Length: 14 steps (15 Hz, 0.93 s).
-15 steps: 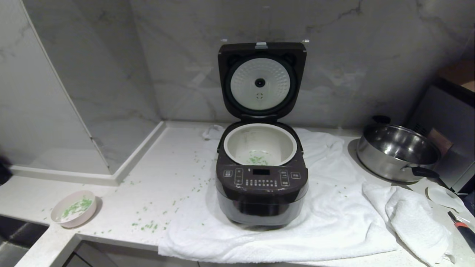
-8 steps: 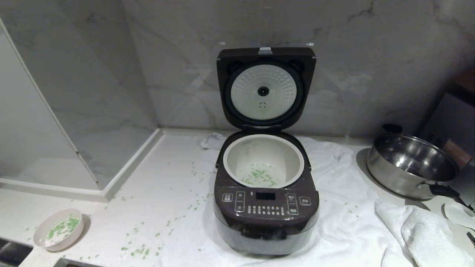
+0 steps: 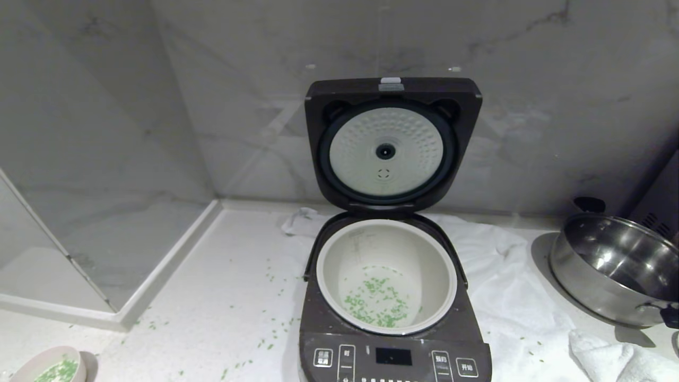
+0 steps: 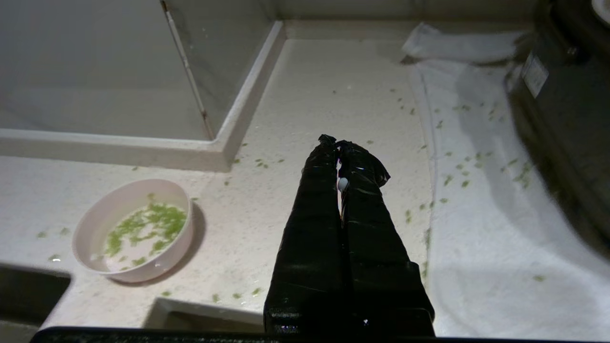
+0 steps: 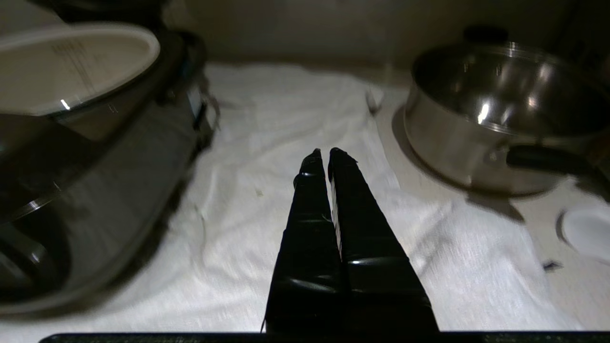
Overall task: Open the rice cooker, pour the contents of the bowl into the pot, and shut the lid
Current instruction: Pour the water from the bowl into the rice cooker
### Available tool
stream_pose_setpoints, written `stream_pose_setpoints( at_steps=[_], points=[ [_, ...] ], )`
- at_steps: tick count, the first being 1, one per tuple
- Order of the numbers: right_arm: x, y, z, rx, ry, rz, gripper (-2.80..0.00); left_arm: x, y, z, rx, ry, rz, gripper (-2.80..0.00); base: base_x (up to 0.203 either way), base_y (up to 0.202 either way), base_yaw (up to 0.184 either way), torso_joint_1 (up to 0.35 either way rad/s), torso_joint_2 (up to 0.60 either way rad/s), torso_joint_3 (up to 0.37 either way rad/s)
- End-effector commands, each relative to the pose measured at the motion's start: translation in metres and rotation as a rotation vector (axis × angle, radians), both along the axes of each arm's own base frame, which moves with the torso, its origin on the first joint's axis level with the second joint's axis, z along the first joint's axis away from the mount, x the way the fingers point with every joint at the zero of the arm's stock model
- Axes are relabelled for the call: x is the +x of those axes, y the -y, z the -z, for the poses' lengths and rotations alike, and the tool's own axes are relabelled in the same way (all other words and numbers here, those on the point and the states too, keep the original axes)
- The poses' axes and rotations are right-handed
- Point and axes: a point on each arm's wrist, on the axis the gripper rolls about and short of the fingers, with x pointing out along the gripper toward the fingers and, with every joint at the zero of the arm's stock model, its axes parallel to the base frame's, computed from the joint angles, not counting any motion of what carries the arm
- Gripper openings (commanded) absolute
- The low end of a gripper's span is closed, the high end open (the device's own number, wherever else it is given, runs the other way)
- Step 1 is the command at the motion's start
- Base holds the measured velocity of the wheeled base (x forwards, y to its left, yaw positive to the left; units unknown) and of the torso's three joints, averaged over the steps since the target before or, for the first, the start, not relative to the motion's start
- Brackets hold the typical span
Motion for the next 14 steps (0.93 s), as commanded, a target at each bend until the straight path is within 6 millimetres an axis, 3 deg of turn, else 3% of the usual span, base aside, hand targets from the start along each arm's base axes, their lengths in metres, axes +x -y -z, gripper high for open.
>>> stream_pose_setpoints(
  at_steps=[1, 14],
  points=[
    [0.0001, 0.0, 0.0006, 0.0, 0.002, 0.0, -2.8, -0.0005, -0.0001, -0.0004, -0.01, -0.004, -0.004, -2.8, 0.051, 0.0, 0.004, 0.001, 0.0, -0.002],
    [0.0, 0.0, 0.0001, 0.0, 0.003, 0.0, -2.8, 0.0003, 0.0, -0.0007, -0.028, 0.016, 0.0, -2.8, -0.005, 0.0, 0.0, 0.001, 0.0, 0.0]
  ],
)
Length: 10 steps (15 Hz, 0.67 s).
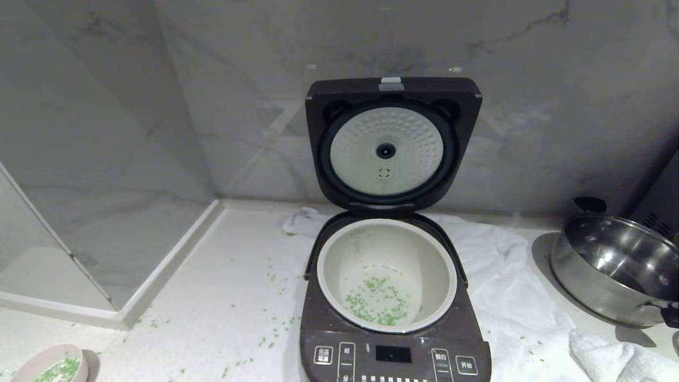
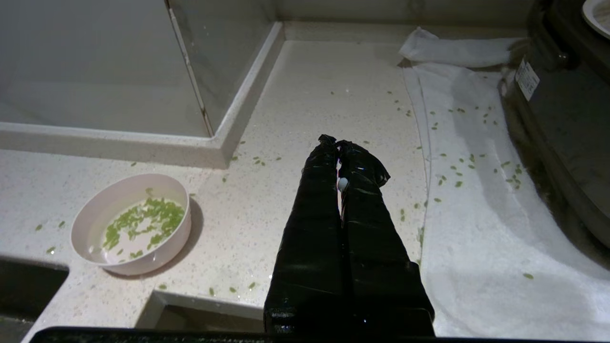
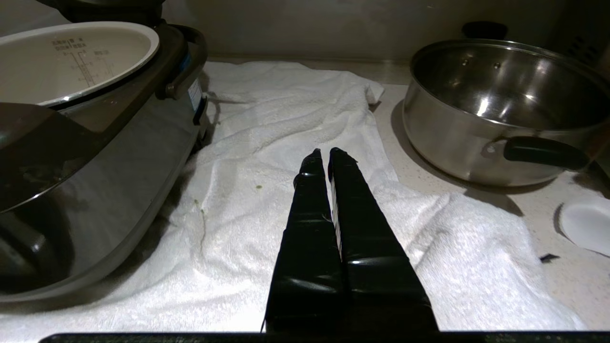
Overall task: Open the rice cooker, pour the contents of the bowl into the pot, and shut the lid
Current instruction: Pour the water from the bowl into the rice cooker
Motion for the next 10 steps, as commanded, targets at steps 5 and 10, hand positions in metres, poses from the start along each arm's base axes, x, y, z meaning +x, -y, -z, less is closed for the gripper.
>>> stream_pose_setpoints(
  at_steps=[5, 10],
  points=[
    [0.0, 0.0, 0.001, 0.0, -0.001, 0.0, -2.8, -0.002, 0.0, -0.008, -0.005, 0.036, 0.001, -2.8, -0.041, 0.0, 0.0, 0.004, 0.0, 0.001],
    [0.0, 0.0, 0.0, 0.0, 0.001, 0.0, -2.8, 0.012, -0.003, -0.073, -0.084, -0.112, -0.146, -2.8, 0.0, 0.0, 0.0, 0.0, 0.0, 0.0]
  ],
)
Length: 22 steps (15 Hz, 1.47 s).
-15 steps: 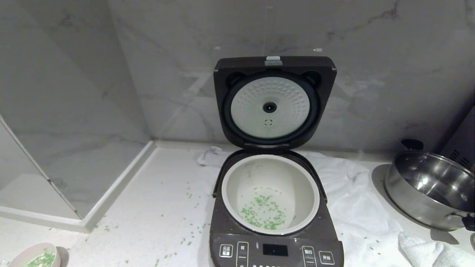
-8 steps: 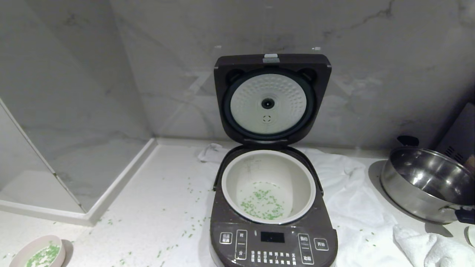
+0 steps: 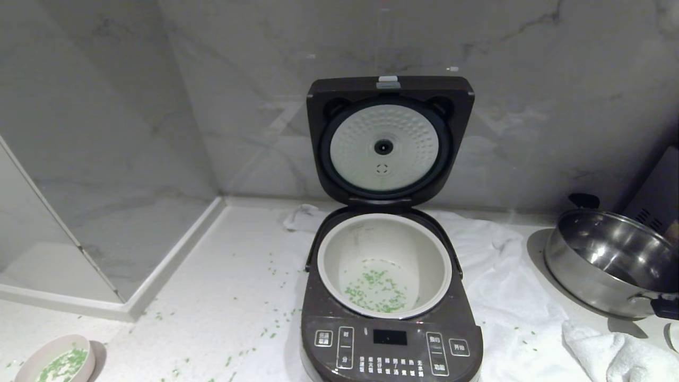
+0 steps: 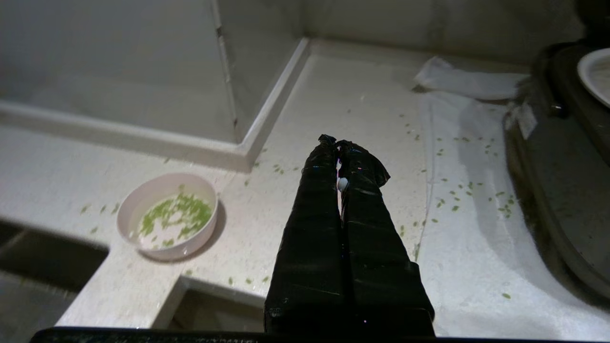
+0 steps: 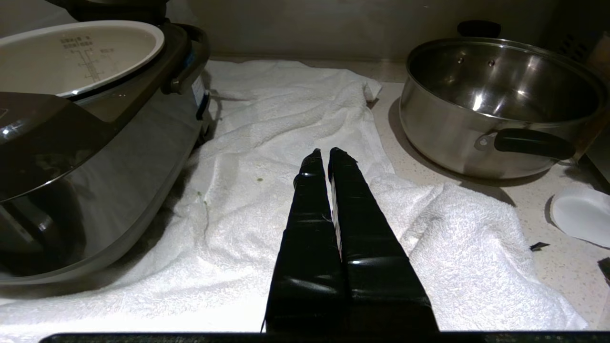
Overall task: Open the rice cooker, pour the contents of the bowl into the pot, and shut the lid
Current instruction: Pour the water from the bowl into the rice cooker
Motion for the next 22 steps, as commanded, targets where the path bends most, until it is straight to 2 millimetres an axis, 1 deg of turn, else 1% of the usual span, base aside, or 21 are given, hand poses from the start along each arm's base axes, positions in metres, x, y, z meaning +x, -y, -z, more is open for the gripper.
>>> stream_pose_setpoints(
  at_steps=[1, 2, 3, 5, 6, 7, 8, 9, 11, 13, 15, 16, 19, 22],
  points=[
    [0.0, 0.0, 0.001, -0.001, -0.001, -0.001, -2.8, 0.033, -0.002, -0.034, -0.062, -0.218, -0.11, -2.8, 0.0, 0.0, 0.0, 0.0, 0.0, 0.0],
    [0.0, 0.0, 0.001, -0.001, -0.001, -0.001, -2.8, 0.046, -0.003, -0.041, -0.085, -0.316, -0.162, -2.8, 0.0, 0.0, 0.0, 0.0, 0.0, 0.0],
    [0.0, 0.0, 0.001, -0.001, -0.001, -0.001, -2.8, 0.059, -0.004, -0.045, -0.103, -0.419, -0.21, -2.8, 0.0, 0.0, 0.0, 0.0, 0.0, 0.0],
    [0.0, 0.0, 0.001, -0.001, -0.002, -0.001, -2.8, 0.09, -0.009, -0.041, -0.142, -0.633, -0.332, -2.8, 0.0, 0.0, 0.0, 0.0, 0.0, 0.0],
    [0.0, 0.0, 0.0, -0.001, 0.0, -0.001, -2.8, 0.106, -0.016, -0.037, -0.167, -0.731, -0.403, -2.8, 0.0, 0.0, 0.0, 0.0, 0.0, 0.0],
    [0.0, 0.0, 0.001, -0.001, -0.001, -0.001, -2.8, 0.123, -0.025, -0.033, -0.198, -0.825, -0.472, -2.8, 0.0, 0.0, 0.0, 0.0, 0.0, 0.0],
    [0.0, 0.0, 0.0, -0.001, 0.0, 0.0, -2.8, 0.135, -0.037, -0.03, -0.231, -0.897, -0.533, -2.8, 0.0, 0.0, 0.0, 0.0, 0.0, 0.0],
    [0.0, 0.0, 0.0, -0.001, -0.001, -0.001, -2.8, 0.143, -0.054, -0.028, -0.266, -0.955, -0.586, -2.8, 0.0, 0.0, 0.0, 0.0, 0.0, 0.0],
    [0.0, 0.0, 0.001, -0.001, -0.001, -0.001, -2.8, 0.152, -0.082, -0.024, -0.318, -1.033, -0.603, -2.8, 0.0, 0.0, 0.0, 0.0, 0.0, 0.0],
    [0.0, 0.0, 0.001, -0.001, 0.0, -0.001, -2.8, 0.159, -0.104, -0.018, -0.352, -1.078, -0.592, -2.8, 0.0, 0.0, 0.0, 0.0, 0.0, 0.0],
    [0.0, 0.0, 0.001, -0.001, 0.0, -0.001, -2.8, 0.163, -0.121, -0.01, -0.36, -1.074, -0.615, -2.8, 0.0, 0.0, 0.0, 0.0, 0.0, 0.0],
    [0.0, 0.0, 0.0, -0.001, 0.0, -0.001, -2.8, 0.164, -0.127, -0.006, -0.352, -1.092, -0.612, 0.0, 0.0, 0.0, 0.0, 0.0, 0.0, 0.0],
    [0.0, 0.0, 0.001, -0.001, -0.001, -0.001, -2.8, 0.177, -0.141, 0.013, -0.375, -1.154, -0.598, 0.0, 0.0, 0.0, 0.0, 0.0, 0.0, 0.0],
    [0.0, 0.0, 0.001, -0.001, -0.001, -0.001, -2.8, 0.196, -0.16, 0.036, -0.374, -1.141, -0.603, 0.0, 0.0, 0.0, 0.0, 0.0, 0.0, 0.0]
  ],
)
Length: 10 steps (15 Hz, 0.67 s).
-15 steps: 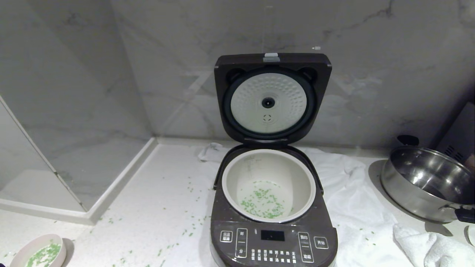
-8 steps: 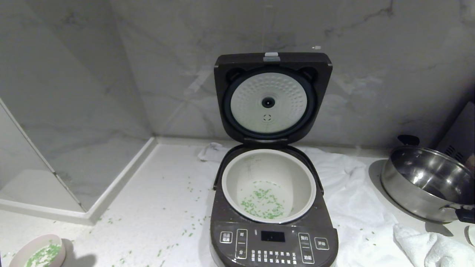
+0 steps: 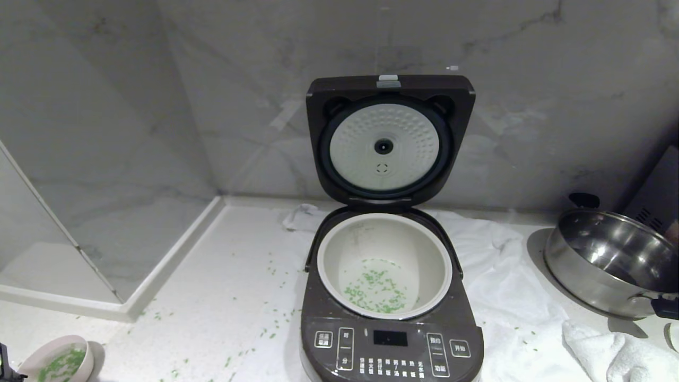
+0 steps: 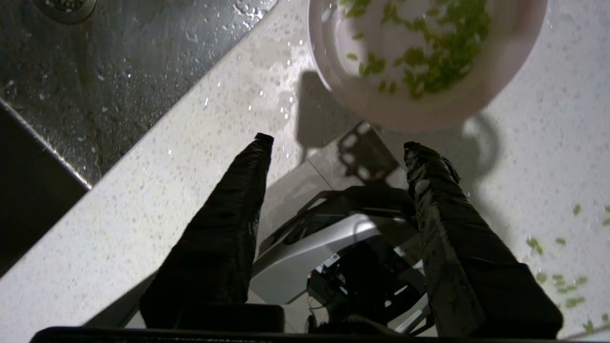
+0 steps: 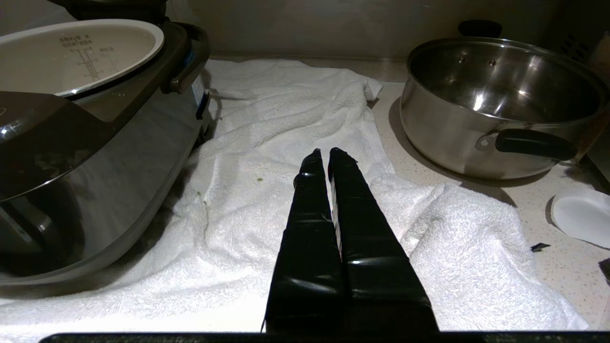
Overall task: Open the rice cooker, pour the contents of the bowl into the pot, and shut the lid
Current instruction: Pour the water from the bowl into the rice cooker
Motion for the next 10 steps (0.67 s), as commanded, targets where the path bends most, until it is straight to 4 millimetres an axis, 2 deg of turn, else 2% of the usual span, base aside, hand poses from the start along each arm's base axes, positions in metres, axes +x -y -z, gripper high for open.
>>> stream_pose_setpoints(
  at_steps=[1, 4, 6, 10],
  points=[
    [0.0, 0.0, 0.001, 0.0, -0.002, -0.001, -2.8, 0.016, -0.016, 0.028, -0.029, -0.032, -0.004, 0.0, 0.0, 0.0, 0.0, 0.0, 0.0, 0.0],
    [0.0, 0.0, 0.001, 0.0, -0.001, -0.001, -2.8, 0.034, -0.035, 0.054, 0.004, -0.002, -0.016, 0.0, 0.0, 0.0, 0.0, 0.0, 0.0, 0.0],
    [0.0, 0.0, 0.001, 0.0, 0.0, -0.001, -2.8, 0.039, -0.044, 0.072, -0.003, -0.012, -0.031, 0.0, 0.0, 0.0, 0.0, 0.0, 0.0, 0.0],
    [0.0, 0.0, 0.001, 0.0, -0.002, -0.001, -2.8, 0.039, -0.054, 0.085, -0.03, -0.028, -0.053, 0.0, 0.0, 0.0, 0.0, 0.0, 0.0, 0.0]
  ],
)
